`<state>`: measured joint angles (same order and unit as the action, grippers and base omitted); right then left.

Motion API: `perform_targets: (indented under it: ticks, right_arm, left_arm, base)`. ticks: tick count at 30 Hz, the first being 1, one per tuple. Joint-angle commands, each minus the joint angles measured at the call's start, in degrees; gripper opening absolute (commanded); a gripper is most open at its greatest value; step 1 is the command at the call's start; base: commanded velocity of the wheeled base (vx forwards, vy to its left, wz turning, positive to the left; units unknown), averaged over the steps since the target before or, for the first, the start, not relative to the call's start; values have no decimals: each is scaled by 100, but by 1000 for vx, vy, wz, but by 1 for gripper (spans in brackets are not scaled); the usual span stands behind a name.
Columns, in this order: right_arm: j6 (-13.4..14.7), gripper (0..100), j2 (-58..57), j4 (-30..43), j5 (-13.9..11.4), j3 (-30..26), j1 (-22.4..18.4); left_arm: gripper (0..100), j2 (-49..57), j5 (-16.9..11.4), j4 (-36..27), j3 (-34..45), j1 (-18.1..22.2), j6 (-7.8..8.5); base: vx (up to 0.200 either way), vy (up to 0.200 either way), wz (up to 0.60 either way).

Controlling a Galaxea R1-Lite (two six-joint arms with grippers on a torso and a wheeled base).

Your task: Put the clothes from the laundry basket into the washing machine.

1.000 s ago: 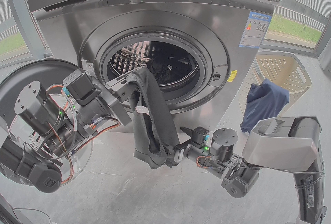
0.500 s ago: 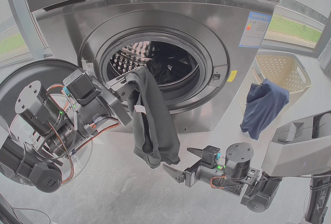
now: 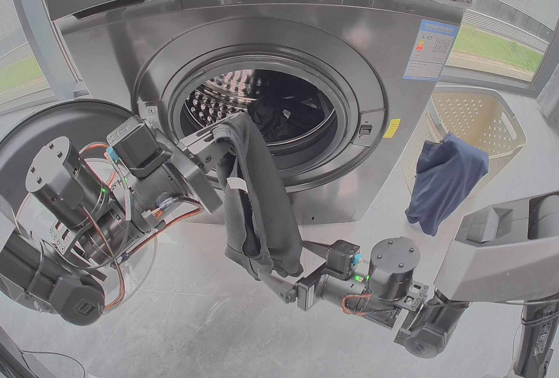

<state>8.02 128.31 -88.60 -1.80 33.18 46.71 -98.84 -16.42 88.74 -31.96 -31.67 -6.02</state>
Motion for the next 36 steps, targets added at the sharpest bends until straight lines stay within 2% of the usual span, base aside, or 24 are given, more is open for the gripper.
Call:
perform_targets:
  ticks: [1,2,5,12,13,17,21,29,30,31,32,34,36]
  right_arm:
    - [-11,100,406,1,5,479,-409]
    - [-20,100,564,1,5,663,-585]
    - [-20,100,687,1,5,874,-716]
    - [-29,100,863,1,-4,1340,-734]
    - [-29,100,986,10,-13,1577,-725]
    - [-29,100,1241,10,-31,1946,-734]
    - [-117,100,1460,10,-57,2201,-734]
    - [-117,100,1645,1,-57,2667,-743]
    - [-108,0,1636,1,-48,2702,-734]
    - [-108,0,1636,1,-48,2702,-734]
    - [-99,0,1610,1,-48,2693,-743]
    - [-90,0,1566,-8,-39,2667,-743]
    - [-73,0,1487,-8,-31,2632,-743]
  left_arm:
    - [0,49,-1,3,6,-32,-4]
    - [0,58,-1,3,6,-32,-4]
    - [0,67,-1,3,15,-32,-4]
    - [0,76,-19,12,15,-32,-4]
    - [0,76,-28,3,15,-41,-4]
    - [0,84,-37,12,15,-41,5]
    - [0,84,-45,12,15,-94,5]
    - [0,102,-45,12,24,-111,5]
    - [0,155,-45,3,32,-102,-31]
    - [0,155,-45,3,32,-102,-31]
    - [0,172,-45,3,24,-102,-127]
    - [0,181,-37,3,24,-94,-198]
    - [0,155,-1,3,15,-23,-198]
  base:
    - [0,0,0]
    - [0,0,0]
    - [0,0,0]
    - [0,0,0]
    - [0,0,0]
    - [0,0,0]
    - [0,0,0]
    - [0,0,0]
    - [0,0,0]
    - [0,0,0]
    - [0,0,0]
    - [0,0,0]
    - [0,0,0]
